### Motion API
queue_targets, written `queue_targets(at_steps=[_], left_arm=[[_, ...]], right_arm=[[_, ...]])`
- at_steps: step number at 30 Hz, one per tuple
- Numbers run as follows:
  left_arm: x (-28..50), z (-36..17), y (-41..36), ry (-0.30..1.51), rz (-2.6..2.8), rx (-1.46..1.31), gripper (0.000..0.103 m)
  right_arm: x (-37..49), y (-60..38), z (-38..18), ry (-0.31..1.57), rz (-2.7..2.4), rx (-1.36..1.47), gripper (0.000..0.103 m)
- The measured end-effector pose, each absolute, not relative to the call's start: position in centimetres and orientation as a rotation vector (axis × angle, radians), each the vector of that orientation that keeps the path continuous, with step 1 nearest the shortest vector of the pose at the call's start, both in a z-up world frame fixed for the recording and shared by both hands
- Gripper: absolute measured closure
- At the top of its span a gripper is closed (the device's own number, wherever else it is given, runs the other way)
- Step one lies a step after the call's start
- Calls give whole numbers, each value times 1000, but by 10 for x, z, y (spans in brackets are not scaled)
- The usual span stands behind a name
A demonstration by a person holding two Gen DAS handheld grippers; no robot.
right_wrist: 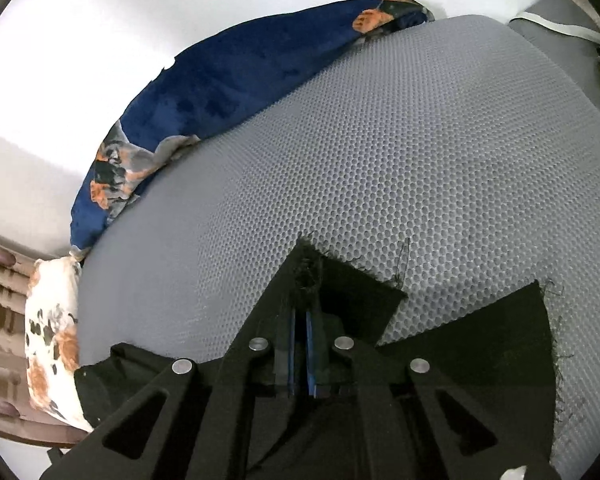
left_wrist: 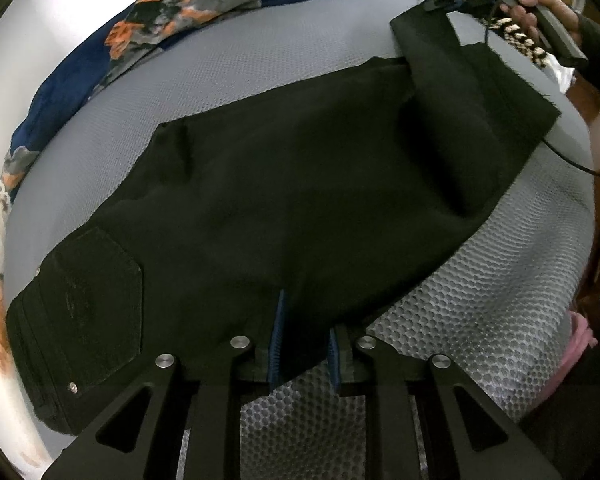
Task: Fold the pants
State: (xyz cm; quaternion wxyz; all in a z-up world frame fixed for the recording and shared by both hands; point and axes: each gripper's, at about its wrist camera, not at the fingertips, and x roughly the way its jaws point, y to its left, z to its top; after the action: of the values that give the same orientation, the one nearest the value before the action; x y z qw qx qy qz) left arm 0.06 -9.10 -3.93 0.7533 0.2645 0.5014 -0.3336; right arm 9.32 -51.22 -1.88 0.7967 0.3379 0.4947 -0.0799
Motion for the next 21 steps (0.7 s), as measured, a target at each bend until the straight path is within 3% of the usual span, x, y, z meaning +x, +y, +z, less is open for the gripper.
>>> queue_targets(at_steps=[3, 16, 18, 19, 21], left_arm=[[-1, -45, -89, 1104, -786, 563, 75], [-15, -45, -125, 1037, -879, 626, 75], [-19, -45, -133, 1021, -907, 631, 78], [-21, -45, -136, 1015, -919, 634, 87], [-26, -44, -143, 987, -933, 650, 89]], right_arm=[[91, -509, -21, 1059, -172, 745, 99], [65, -524, 0, 973, -180, 802, 99], [57, -526, 12, 943, -190, 799, 99], [54, -527, 17, 923, -188, 800, 99], [44, -526, 34, 887, -182, 783, 99]])
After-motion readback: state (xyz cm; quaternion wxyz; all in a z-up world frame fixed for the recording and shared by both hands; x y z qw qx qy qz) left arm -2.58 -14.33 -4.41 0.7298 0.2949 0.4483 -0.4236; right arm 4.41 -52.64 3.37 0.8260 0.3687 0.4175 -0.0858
